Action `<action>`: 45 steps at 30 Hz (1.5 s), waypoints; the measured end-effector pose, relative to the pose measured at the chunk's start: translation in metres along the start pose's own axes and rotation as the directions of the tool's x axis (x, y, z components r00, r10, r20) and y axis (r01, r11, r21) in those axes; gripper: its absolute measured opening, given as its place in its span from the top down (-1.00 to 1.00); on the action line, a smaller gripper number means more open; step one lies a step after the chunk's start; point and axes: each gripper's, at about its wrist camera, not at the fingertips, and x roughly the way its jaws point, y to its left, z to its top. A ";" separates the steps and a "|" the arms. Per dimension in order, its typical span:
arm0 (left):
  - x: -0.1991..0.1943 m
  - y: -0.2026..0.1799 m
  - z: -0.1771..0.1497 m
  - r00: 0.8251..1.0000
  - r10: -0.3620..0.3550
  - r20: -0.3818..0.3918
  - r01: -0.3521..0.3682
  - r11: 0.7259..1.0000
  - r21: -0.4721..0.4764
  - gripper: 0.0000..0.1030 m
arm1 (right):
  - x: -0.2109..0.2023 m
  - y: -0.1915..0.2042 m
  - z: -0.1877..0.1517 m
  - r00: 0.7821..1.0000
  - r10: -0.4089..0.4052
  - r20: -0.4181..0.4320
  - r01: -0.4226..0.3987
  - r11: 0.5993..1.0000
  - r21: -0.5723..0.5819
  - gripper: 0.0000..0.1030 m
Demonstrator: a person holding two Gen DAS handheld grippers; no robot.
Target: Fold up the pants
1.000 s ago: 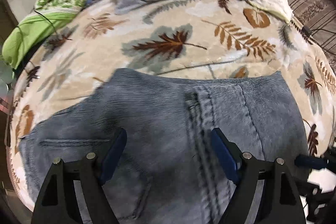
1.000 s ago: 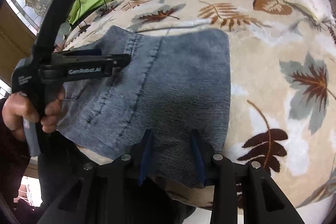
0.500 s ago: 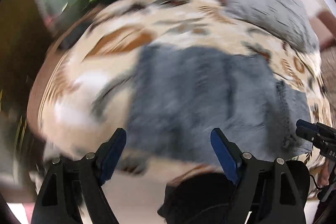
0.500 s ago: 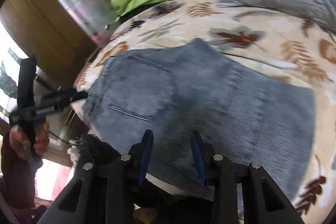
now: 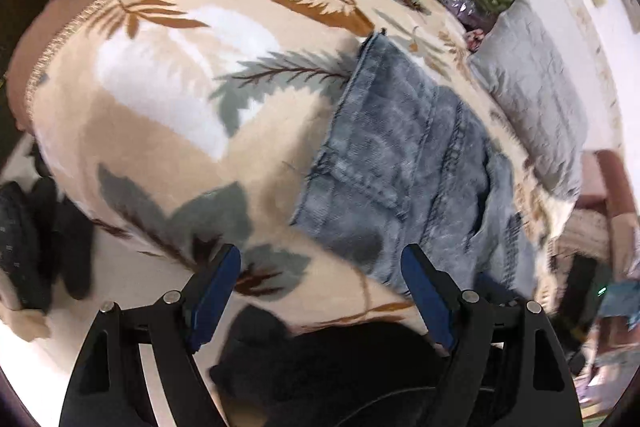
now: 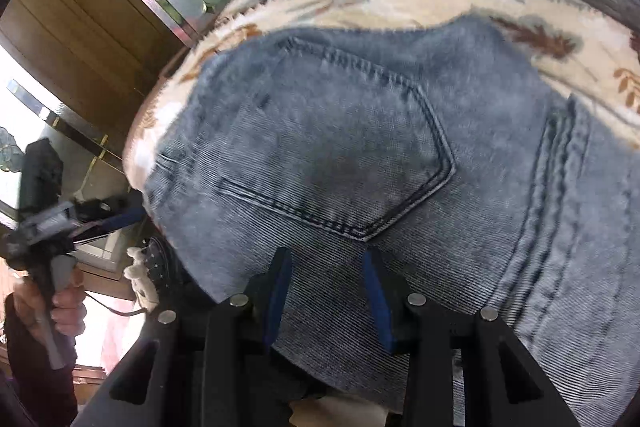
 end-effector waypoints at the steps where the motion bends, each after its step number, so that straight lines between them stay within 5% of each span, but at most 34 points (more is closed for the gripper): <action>1: 0.003 0.000 0.003 1.000 -0.019 -0.002 0.019 1.000 -0.015 -0.61 | -0.001 -0.001 -0.001 1.000 0.013 0.004 -0.013 1.000 0.002 0.12; 11: 0.030 -0.006 0.029 0.998 -0.062 -0.014 0.060 0.992 -0.111 -0.40 | -0.003 -0.006 -0.003 0.998 0.055 0.017 -0.055 0.998 -0.010 -0.02; 15: 0.027 -0.004 0.030 0.999 -0.046 0.008 0.046 0.993 -0.108 0.18 | -0.002 -0.001 -0.003 0.999 0.045 0.025 -0.044 0.999 -0.019 -0.03; 18: 0.026 -0.001 0.030 0.999 -0.042 0.018 0.043 0.993 -0.110 0.31 | -0.005 0.005 0.000 0.998 0.042 0.052 -0.041 0.999 -0.019 -0.01; 20: 0.024 -0.003 0.030 0.999 -0.024 0.029 0.027 0.996 -0.081 0.32 | -0.009 0.013 0.005 0.996 0.024 0.082 -0.020 0.999 -0.049 0.01; 22: 0.027 -0.005 0.029 1.000 0.001 0.025 0.001 0.998 -0.061 0.30 | -0.011 0.022 0.009 0.994 0.013 0.108 -0.003 0.996 -0.092 0.26; 25: 0.029 -0.004 0.030 0.999 -0.032 0.029 0.034 0.997 -0.074 0.01 | -0.009 0.028 0.020 0.992 0.018 0.128 -0.007 0.996 -0.089 0.30; 28: 0.030 -0.007 0.031 0.998 -0.043 0.036 0.045 0.996 -0.070 -0.04 | -0.009 0.029 0.030 0.983 -0.002 0.185 0.016 0.997 -0.075 0.36; 30: 0.030 -0.012 0.030 0.998 -0.018 0.062 0.021 0.999 -0.047 0.01 | -0.006 0.028 0.035 0.979 -0.015 0.202 0.028 0.998 -0.060 0.40; 31: 0.030 -0.014 0.030 0.997 -0.002 0.073 0.004 1.000 -0.030 0.25 | -0.002 0.026 0.036 0.980 -0.024 0.197 0.035 0.998 -0.052 0.40; 34: 0.028 -0.019 0.032 0.996 -0.005 0.094 0.003 1.000 0.014 0.51 | 0.017 0.017 0.037 0.988 -0.021 0.150 0.024 1.000 -0.018 0.40; 40: 0.016 -0.037 0.029 0.990 0.006 0.139 -0.020 0.995 0.098 0.62 | 0.017 0.011 0.033 0.984 0.006 0.178 -0.001 1.000 -0.026 0.38; 45: -0.014 -0.079 0.019 0.975 -0.007 0.222 -0.052 0.964 0.259 0.64 | 0.018 0.007 0.026 0.980 0.014 0.200 -0.007 0.999 -0.039 0.41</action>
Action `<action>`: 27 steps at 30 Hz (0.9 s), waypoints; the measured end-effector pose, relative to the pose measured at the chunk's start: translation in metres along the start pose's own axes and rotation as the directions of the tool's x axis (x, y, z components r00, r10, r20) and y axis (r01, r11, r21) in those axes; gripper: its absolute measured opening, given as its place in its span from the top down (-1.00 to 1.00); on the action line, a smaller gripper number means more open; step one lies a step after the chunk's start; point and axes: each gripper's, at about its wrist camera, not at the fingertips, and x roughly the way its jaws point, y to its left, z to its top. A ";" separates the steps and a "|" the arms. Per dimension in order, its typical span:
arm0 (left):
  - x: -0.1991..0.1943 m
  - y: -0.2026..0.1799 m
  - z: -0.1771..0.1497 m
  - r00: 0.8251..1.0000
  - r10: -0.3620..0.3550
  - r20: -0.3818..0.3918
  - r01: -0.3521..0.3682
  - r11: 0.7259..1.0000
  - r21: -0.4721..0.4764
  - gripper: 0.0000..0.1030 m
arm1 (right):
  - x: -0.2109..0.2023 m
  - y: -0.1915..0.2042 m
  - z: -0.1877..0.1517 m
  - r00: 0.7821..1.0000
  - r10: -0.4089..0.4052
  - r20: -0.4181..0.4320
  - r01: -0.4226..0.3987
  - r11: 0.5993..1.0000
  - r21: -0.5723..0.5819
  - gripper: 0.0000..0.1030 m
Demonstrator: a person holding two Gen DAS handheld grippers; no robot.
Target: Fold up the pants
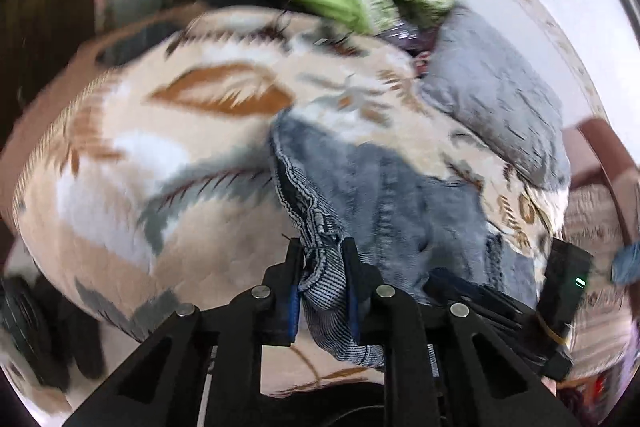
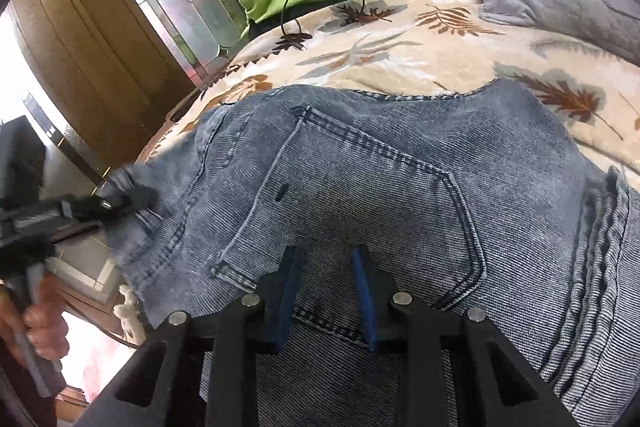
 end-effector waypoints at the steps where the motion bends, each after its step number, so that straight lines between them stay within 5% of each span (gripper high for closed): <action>1: -0.005 -0.008 0.001 1.000 -0.001 0.012 0.001 1.000 0.028 0.64 | 0.000 -0.002 0.000 1.000 0.013 -0.001 -0.013 1.000 0.018 0.41; 9: -0.033 -0.095 0.003 0.997 -0.022 0.072 0.002 0.961 0.275 0.65 | -0.004 -0.024 -0.001 0.992 0.126 -0.012 -0.122 0.979 0.166 0.41; 13: -0.038 -0.135 0.001 0.997 -0.047 0.065 0.021 0.933 0.358 0.65 | -0.006 -0.044 -0.003 0.974 0.228 -0.008 -0.216 0.933 0.289 0.42; 20: -0.029 -0.217 -0.015 0.995 -0.103 -0.003 0.090 0.856 0.509 0.65 | -0.029 -0.077 -0.015 0.885 0.458 0.086 -0.444 0.772 0.455 0.44; 27: -0.001 -0.288 -0.038 0.975 -0.190 -0.115 0.221 0.786 0.578 0.65 | -0.082 -0.120 -0.032 0.834 0.514 0.200 -0.544 0.708 0.450 0.55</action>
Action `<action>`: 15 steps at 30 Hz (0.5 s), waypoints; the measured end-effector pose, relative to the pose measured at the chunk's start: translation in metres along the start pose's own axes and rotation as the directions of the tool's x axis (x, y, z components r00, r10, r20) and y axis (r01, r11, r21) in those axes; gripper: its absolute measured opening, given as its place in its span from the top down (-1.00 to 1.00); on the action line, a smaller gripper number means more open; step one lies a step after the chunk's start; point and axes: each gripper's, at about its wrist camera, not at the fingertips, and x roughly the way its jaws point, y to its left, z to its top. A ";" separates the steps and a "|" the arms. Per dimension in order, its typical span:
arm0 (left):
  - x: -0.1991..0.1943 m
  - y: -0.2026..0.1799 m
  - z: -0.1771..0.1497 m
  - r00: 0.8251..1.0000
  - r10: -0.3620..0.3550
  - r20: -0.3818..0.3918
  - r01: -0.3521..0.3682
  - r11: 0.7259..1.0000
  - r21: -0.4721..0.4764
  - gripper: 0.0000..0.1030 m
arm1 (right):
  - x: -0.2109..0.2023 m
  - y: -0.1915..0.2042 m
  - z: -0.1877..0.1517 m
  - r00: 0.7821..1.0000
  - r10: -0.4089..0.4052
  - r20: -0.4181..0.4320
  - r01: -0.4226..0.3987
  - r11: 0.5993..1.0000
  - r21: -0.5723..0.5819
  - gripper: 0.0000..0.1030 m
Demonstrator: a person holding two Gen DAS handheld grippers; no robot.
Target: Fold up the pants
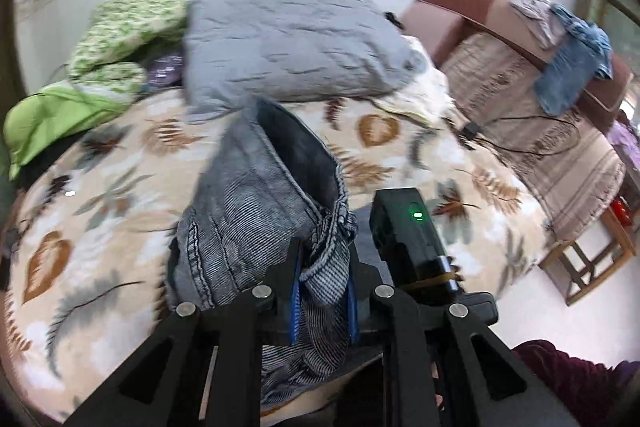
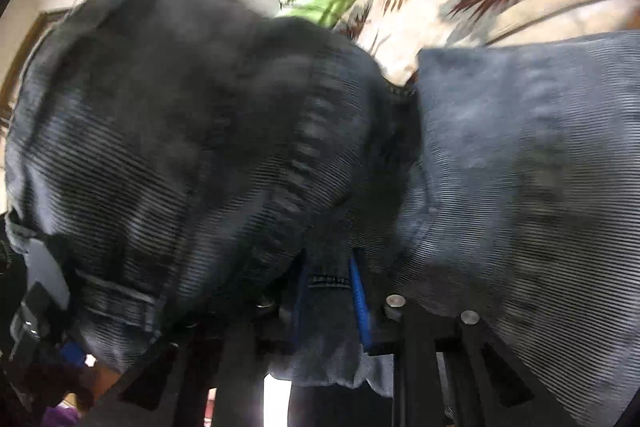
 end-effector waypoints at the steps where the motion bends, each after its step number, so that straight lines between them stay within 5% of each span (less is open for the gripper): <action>1: 0.007 -0.005 0.002 1.000 -0.021 -0.010 0.021 1.000 -0.001 0.65 | -0.012 -0.002 -0.001 1.000 0.000 0.017 0.001 1.000 -0.008 0.55; 5: 0.050 -0.026 0.002 0.990 -0.100 -0.096 0.099 0.995 -0.013 0.65 | -0.062 -0.012 -0.009 0.996 -0.027 0.083 0.029 0.999 -0.026 0.55; 8: 0.086 -0.042 -0.004 0.975 -0.150 -0.164 0.146 0.989 -0.034 0.65 | -0.086 -0.027 -0.016 0.987 -0.122 0.103 0.125 0.992 -0.019 0.55; 15: 0.145 -0.062 -0.026 0.931 -0.216 -0.294 0.206 0.976 -0.065 0.65 | -0.106 -0.069 -0.041 0.975 -0.191 0.117 0.186 0.981 0.051 0.65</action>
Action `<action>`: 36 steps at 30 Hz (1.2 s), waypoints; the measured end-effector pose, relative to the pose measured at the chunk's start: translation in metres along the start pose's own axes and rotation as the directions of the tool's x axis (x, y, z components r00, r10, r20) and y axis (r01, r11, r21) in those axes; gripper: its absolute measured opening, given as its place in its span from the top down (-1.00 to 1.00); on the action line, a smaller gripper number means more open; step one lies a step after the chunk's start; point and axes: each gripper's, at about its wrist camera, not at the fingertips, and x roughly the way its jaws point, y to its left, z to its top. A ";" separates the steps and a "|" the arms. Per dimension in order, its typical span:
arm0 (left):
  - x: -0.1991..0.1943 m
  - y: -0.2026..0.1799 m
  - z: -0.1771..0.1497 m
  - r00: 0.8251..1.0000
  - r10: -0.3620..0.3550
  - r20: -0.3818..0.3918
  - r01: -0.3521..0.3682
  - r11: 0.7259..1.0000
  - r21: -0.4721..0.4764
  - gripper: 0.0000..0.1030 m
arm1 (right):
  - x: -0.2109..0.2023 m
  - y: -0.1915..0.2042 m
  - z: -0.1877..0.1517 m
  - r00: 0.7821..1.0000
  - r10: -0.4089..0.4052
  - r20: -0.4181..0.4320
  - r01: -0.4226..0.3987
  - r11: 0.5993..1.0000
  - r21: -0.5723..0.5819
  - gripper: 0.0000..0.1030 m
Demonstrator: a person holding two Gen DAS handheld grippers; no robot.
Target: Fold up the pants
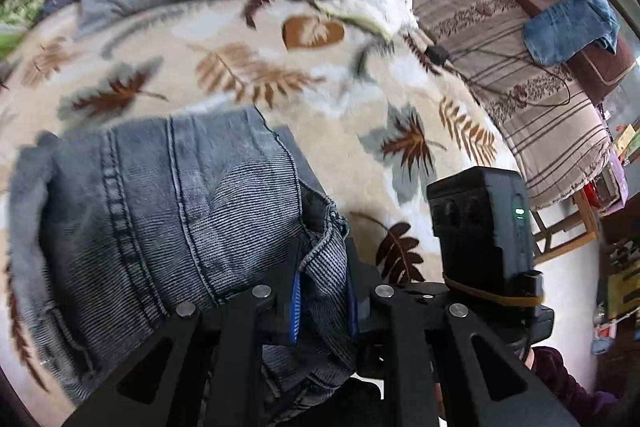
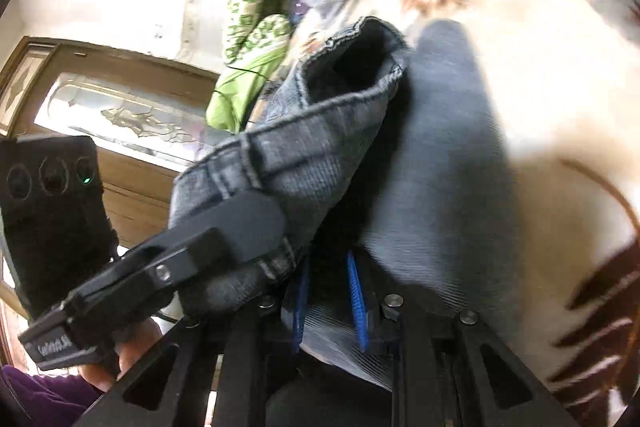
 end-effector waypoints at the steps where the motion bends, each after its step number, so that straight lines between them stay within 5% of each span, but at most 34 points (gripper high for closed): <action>1: 0.004 0.000 0.001 1.000 -0.007 -0.010 0.007 1.000 -0.005 0.64 | -0.001 0.001 -0.002 1.000 -0.014 -0.005 0.014 1.000 -0.011 0.66; 9: -0.011 -0.012 0.007 0.995 -0.074 -0.063 0.075 0.997 0.017 0.49 | -0.076 0.002 0.003 0.991 -0.137 -0.007 0.135 0.985 -0.111 0.65; 13: -0.054 -0.024 0.009 0.999 -0.012 0.040 0.006 0.992 0.128 -0.05 | -0.135 -0.001 0.017 0.991 -0.089 0.099 0.095 0.994 -0.054 0.58; 14: -0.066 -0.022 0.009 0.997 0.020 0.075 -0.030 0.990 0.135 -0.09 | -0.143 -0.002 0.022 0.990 -0.056 0.129 0.062 0.997 -0.039 0.47; 17: -0.095 0.004 0.010 0.981 0.135 0.139 -0.148 0.985 0.087 -0.10 | -0.142 0.000 0.034 0.984 -0.009 0.178 0.009 1.000 0.001 -0.43; 22: -0.110 0.066 -0.004 0.929 0.345 0.137 -0.345 0.938 -0.023 -0.10 | -0.090 0.010 0.050 0.994 0.044 0.104 -0.045 0.999 -0.001 -0.43; 32: -0.071 0.118 -0.034 0.948 0.316 0.031 -0.312 0.946 -0.089 -0.10 | -0.037 -0.004 0.072 1.000 -0.013 0.023 0.012 0.999 0.046 -0.42; 34: -0.066 0.119 -0.035 0.953 0.303 0.022 -0.299 0.950 -0.091 -0.10 | -0.032 0.003 0.074 1.000 -0.012 0.006 0.011 1.000 0.016 -0.34; 36: -0.061 0.126 -0.036 0.958 0.286 0.011 -0.283 0.954 -0.101 -0.10 | -0.023 0.010 0.075 1.000 -0.018 -0.020 0.018 1.000 -0.010 -0.04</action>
